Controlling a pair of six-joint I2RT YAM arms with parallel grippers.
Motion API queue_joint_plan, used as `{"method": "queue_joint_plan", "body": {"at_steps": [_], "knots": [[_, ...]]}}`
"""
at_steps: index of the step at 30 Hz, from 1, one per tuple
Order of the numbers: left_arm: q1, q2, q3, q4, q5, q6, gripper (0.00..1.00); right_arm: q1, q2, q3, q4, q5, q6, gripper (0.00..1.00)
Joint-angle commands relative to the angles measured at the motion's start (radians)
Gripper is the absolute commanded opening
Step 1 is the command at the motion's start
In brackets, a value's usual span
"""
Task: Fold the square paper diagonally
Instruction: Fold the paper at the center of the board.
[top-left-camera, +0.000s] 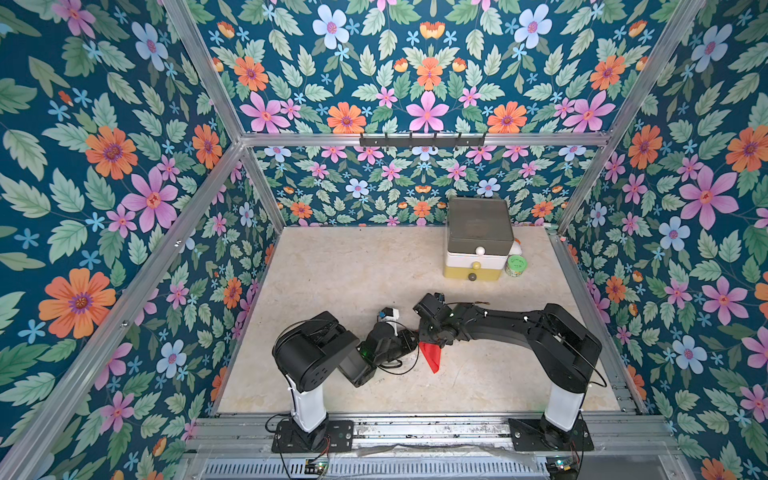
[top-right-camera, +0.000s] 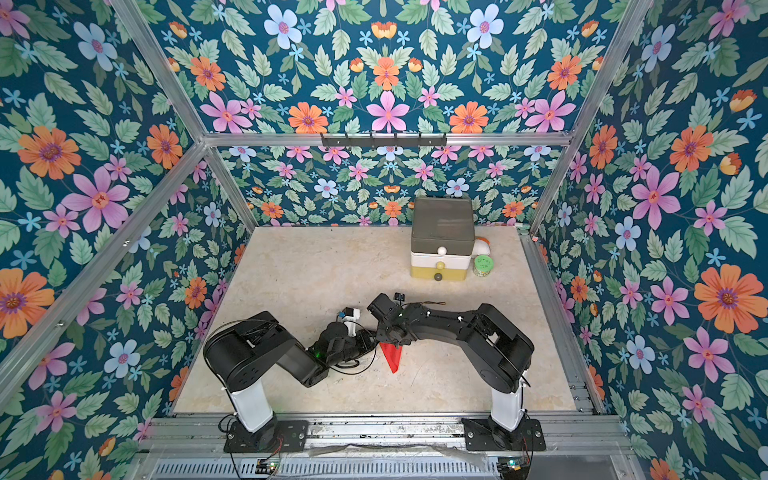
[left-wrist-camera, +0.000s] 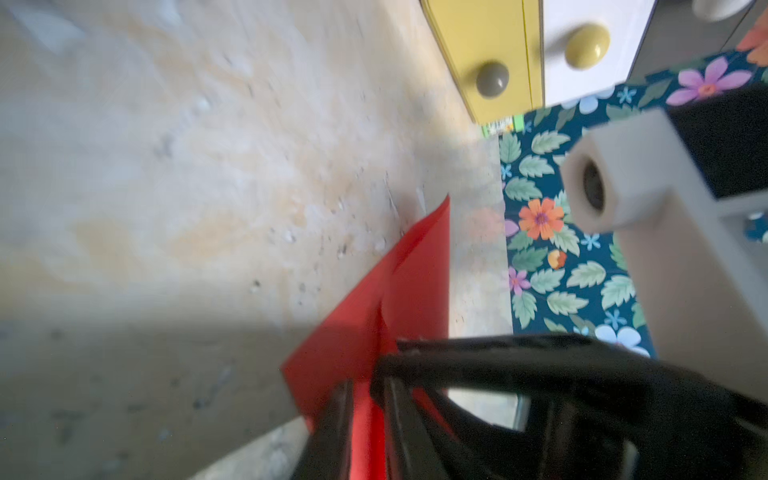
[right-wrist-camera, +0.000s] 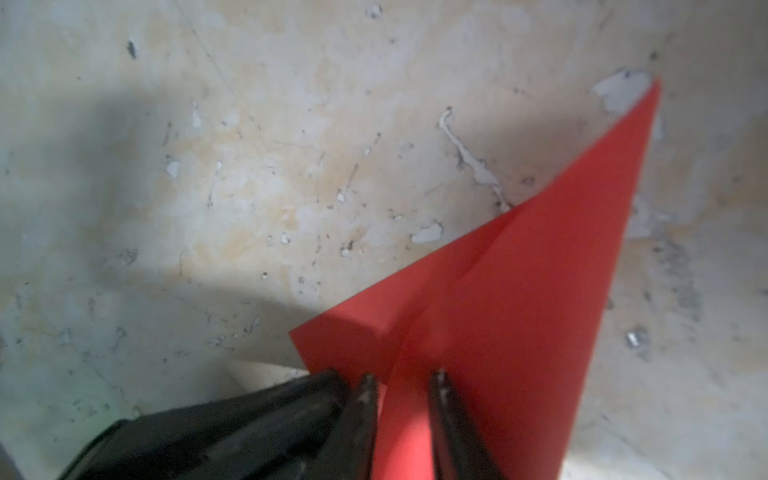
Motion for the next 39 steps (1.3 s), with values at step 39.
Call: {"method": "queue_joint_plan", "body": {"at_steps": [39], "knots": [[0.061,-0.226,0.047,-0.432,0.109,0.119,0.25,-0.068,-0.037,-0.117,0.182,-0.174,0.119,0.60]]}}
